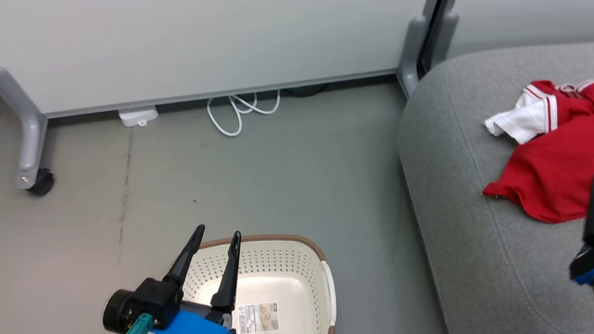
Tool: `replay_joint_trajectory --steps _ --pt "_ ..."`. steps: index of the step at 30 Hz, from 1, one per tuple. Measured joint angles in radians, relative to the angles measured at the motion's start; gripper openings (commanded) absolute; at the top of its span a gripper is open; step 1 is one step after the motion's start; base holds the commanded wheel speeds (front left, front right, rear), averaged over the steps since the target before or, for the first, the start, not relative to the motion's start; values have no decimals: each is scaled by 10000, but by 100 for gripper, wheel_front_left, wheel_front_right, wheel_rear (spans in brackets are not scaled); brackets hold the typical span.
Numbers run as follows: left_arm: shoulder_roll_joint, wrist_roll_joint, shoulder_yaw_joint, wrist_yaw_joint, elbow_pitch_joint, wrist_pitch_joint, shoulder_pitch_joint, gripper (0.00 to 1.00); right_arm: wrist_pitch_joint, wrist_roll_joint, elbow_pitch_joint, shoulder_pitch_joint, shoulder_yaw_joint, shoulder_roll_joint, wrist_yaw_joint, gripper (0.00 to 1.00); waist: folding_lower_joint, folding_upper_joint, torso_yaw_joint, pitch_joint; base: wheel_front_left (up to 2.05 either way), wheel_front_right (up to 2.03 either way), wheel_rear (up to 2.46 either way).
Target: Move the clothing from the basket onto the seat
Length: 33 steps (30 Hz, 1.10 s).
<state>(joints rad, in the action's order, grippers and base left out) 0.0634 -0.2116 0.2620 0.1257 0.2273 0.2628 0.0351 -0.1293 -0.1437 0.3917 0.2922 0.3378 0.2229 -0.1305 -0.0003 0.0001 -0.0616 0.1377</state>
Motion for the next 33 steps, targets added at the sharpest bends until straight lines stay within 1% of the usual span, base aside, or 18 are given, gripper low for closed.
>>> replay_joint_trajectory --steps 5,10,14,19,26,33 --pt "-77 -107 -414 2 6 0 -266 100 -219 222 -736 -840 -562 -387 0 100 1 0 348 -362 0 0 0" --pt "-107 -176 -876 2 19 0 -542 100 -351 378 -1476 -1581 -727 -779 0 100 2 0 671 -673 0 0 0" --pt "-115 -247 -1218 4 40 2 -604 100 -295 282 -2105 -2157 -911 -1246 0 100 2 0 918 -905 0 0 0" --pt "-125 -245 -1321 31 121 0 -821 100 -88 351 -2731 -2832 -1183 -1519 0 100 2 0 1214 -1189 0 0 0" --pt "-125 -167 -1499 31 184 0 -962 100 77 441 -3241 -3357 -1572 -1682 0 100 2 0 1534 -1451 0 0 0" --pt "-125 -121 -1505 31 205 0 -1047 100 10 351 -3198 -3733 -1896 -1705 0 100 3 0 1674 -1533 0 0 0"
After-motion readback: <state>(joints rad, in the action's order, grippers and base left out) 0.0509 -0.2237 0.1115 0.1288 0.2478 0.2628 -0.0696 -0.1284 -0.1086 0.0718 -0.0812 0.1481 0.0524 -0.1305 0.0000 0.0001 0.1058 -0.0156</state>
